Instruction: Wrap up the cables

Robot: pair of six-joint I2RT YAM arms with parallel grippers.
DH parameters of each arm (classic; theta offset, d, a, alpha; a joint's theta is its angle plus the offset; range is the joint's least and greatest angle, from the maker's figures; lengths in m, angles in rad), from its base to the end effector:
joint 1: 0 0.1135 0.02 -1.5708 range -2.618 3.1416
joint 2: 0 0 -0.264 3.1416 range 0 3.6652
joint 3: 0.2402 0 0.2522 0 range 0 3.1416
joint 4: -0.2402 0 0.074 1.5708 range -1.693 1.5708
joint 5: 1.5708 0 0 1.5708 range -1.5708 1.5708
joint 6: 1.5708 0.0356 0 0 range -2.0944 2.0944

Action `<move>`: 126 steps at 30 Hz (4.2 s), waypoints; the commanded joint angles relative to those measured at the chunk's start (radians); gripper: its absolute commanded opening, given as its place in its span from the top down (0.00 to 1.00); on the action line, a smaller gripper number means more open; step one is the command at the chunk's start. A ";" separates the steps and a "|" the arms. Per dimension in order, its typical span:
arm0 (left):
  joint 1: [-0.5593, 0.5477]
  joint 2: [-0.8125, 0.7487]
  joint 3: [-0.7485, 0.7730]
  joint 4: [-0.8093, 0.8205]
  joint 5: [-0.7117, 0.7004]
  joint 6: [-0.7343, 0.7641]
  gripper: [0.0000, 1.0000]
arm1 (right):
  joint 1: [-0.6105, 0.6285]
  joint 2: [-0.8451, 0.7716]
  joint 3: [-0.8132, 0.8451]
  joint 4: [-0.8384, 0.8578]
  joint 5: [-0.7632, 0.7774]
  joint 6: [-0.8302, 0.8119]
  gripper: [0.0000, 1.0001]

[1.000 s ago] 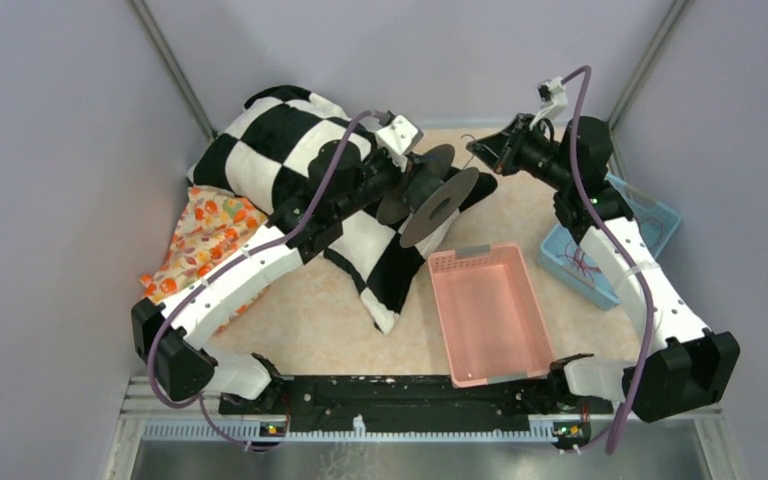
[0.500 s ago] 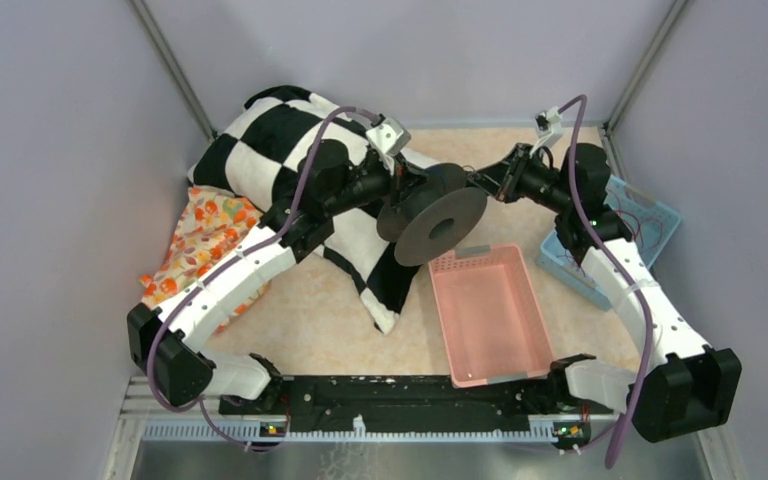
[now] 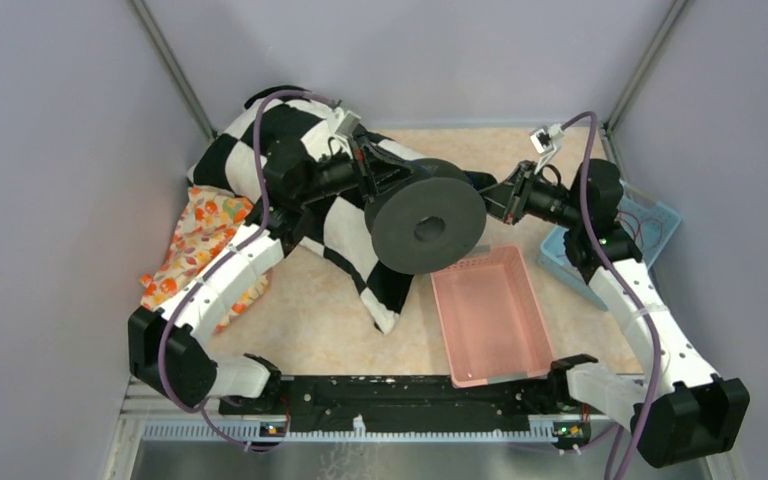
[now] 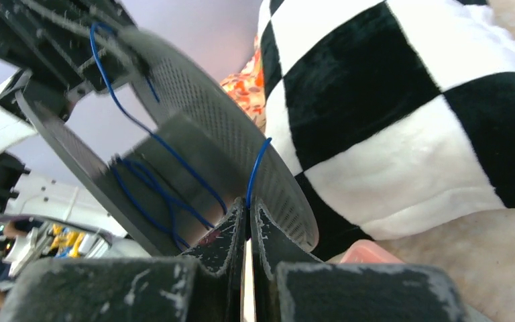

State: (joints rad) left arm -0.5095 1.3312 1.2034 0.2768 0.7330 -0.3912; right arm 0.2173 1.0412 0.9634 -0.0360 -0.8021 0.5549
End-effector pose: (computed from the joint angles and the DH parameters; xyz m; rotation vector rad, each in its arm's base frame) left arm 0.2567 -0.1707 0.4132 0.7315 1.4103 -1.2350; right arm 0.2226 0.0754 0.3709 -0.3468 1.7759 1.2334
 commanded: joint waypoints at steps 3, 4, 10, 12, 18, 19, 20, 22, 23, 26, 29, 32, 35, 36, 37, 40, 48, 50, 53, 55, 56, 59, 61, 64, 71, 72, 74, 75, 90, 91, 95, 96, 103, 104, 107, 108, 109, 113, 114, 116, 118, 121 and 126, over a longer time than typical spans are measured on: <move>0.066 0.034 -0.008 0.454 -0.021 -0.314 1.00 | 0.010 -0.028 -0.079 0.172 -0.212 0.096 1.00; 0.072 0.043 -0.007 0.471 -0.026 -0.341 1.00 | 0.010 -0.031 -0.086 0.190 -0.217 0.106 1.00; 0.080 0.075 -0.052 0.577 -0.121 -0.473 1.00 | 0.010 -0.042 -0.120 0.279 -0.208 0.165 1.00; 0.080 0.085 -0.077 0.631 -0.143 -0.507 1.00 | 0.010 -0.045 -0.156 0.383 -0.202 0.232 1.00; 0.080 0.109 -0.103 0.703 -0.197 -0.570 1.00 | 0.010 -0.043 -0.245 0.708 -0.192 0.401 1.00; 0.081 0.111 -0.106 0.695 -0.217 -0.576 1.00 | 0.010 -0.044 -0.251 0.736 -0.191 0.417 1.00; 0.081 0.109 -0.107 0.654 -0.250 -0.581 1.00 | 0.010 -0.045 -0.251 0.744 -0.188 0.420 1.00; 0.083 0.104 -0.111 0.580 -0.325 -0.571 1.00 | 0.010 -0.052 -0.237 0.718 -0.182 0.406 1.00; 0.083 0.101 -0.118 0.564 -0.357 -0.570 1.00 | 0.011 -0.055 -0.228 0.699 -0.177 0.395 1.00; 0.083 0.103 -0.139 0.555 -0.439 -0.608 1.00 | 0.019 -0.067 -0.213 0.665 -0.122 0.389 1.00; 0.083 0.105 -0.151 0.531 -0.509 -0.648 1.00 | 0.062 -0.078 -0.200 0.589 0.004 0.358 1.00; 0.083 0.101 -0.161 0.478 -0.580 -0.699 1.00 | 0.121 -0.090 -0.207 0.559 0.126 0.331 1.00; 0.084 0.096 -0.150 0.385 -0.621 -0.748 1.00 | 0.158 -0.097 -0.248 0.635 0.199 0.313 1.00; 0.084 0.094 -0.136 0.330 -0.633 -0.766 1.00 | 0.168 -0.099 -0.273 0.682 0.216 0.301 1.00; 0.087 0.094 -0.128 0.293 -0.642 -0.784 1.00 | 0.178 -0.099 -0.295 0.726 0.227 0.289 1.00; 0.093 0.091 -0.121 0.222 -0.657 -0.846 1.00 | 0.188 -0.083 -0.332 0.805 0.221 0.244 1.00; 0.100 0.082 -0.029 -0.030 -0.698 -0.941 1.00 | 0.266 -0.106 -0.292 0.678 0.230 0.043 1.00; 0.100 0.083 -0.019 -0.060 -0.709 -0.965 1.00 | 0.275 -0.096 -0.268 0.641 0.220 0.027 1.00; 0.103 0.102 0.028 -0.169 -0.711 -1.016 1.00 | 0.280 -0.083 -0.251 0.628 0.212 0.024 1.00; 0.104 0.116 0.053 -0.227 -0.695 -1.049 1.00 | 0.284 -0.080 -0.248 0.631 0.216 0.022 1.00; 0.104 0.119 0.056 -0.234 -0.689 -1.066 1.00 | 0.286 -0.079 -0.249 0.632 0.217 0.022 1.00; 0.104 0.126 0.033 -0.175 -0.648 -1.100 1.00 | 0.293 -0.075 -0.249 0.638 0.220 0.024 1.00; 0.104 0.133 0.030 -0.165 -0.626 -1.110 1.00 | 0.297 -0.073 -0.250 0.642 0.225 0.023 1.00; 0.105 0.134 0.021 -0.141 -0.597 -1.116 1.00 | 0.301 -0.073 -0.259 0.655 0.249 0.020 1.00; 0.104 0.125 0.014 -0.116 -0.596 -1.102 1.00 | 0.302 -0.075 -0.250 0.667 0.256 0.071 1.00; 0.104 0.124 0.012 -0.114 -0.598 -1.100 1.00 | 0.302 -0.080 -0.238 0.639 0.249 0.071 1.00; 0.106 0.122 0.012 -0.111 -0.604 -1.096 1.00 | 0.303 -0.101 -0.202 0.546 0.245 0.048 0.86; 0.107 0.122 0.012 -0.110 -0.604 -1.091 1.00 | 0.303 -0.119 -0.181 0.485 0.247 0.021 0.78; 0.164 0.306 0.184 0.097 -0.169 -0.975 1.00 | 0.300 -0.391 0.090 -0.365 1.065 -0.289 0.12; 0.163 0.327 0.199 0.127 -0.133 -0.980 1.00 | 0.298 -0.384 0.102 -0.392 1.105 -0.280 0.11; 0.150 0.413 0.291 0.170 -0.028 -0.959 1.00 | 0.279 -0.377 0.127 -0.452 1.169 -0.229 0.10; 0.142 0.433 0.323 0.161 -0.010 -0.943 1.00 | 0.271 -0.374 0.136 -0.462 1.168 -0.221 0.09; 0.068 0.583 0.543 0.123 0.073 -0.863 1.00 | 0.130 -0.297 0.260 -0.575 0.992 -0.232 0.05; 0.059 0.617 0.588 0.083 0.079 -0.846 1.00 | 0.108 -0.298 0.269 -0.572 0.990 -0.231 0.05; 0.033 0.721 0.718 0.067 0.098 -0.835 1.00 | 0.079 -0.298 0.307 -0.556 1.025 -0.234 0.05; 0.026 0.752 0.753 0.076 0.106 -0.847 1.00 | 0.079 -0.289 0.330 -0.559 1.038 -0.236 0.05; 0.019 0.787 0.785 0.092 0.115 -0.859 1.00 | 0.079 -0.282 0.352 -0.567 1.049 -0.236 0.05; -0.012 0.922 0.919 0.136 0.121 -0.900 1.00 | 0.080 -0.297 0.393 -0.577 1.131 -0.227 0.04; -0.022 0.950 0.952 0.151 0.114 -0.902 1.00 | 0.079 -0.308 0.387 -0.570 1.143 -0.227 0.03; -0.045 1.007 1.026 0.156 0.095 -0.902 1.00 | 0.079 -0.329 0.380 -0.564 1.152 -0.224 0.03; -0.065 1.062 1.090 0.167 0.070 -0.908 1.00 | 0.079 -0.339 0.380 -0.574 1.154 -0.222 0.03; -0.092 1.123 1.134 0.203 0.022 -0.908 1.00 | 0.079 -0.347 0.380 -0.604 1.170 -0.218 0.03; -0.102 1.207 1.158 0.268 -0.053 -0.915 1.00 | 0.079 -0.377 0.373 -0.645 1.210 -0.205 0.03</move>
State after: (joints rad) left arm -0.6006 2.5153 2.2822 0.3973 0.7498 -1.2587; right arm 0.3042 0.6926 1.3186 -0.6483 0.3584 0.3351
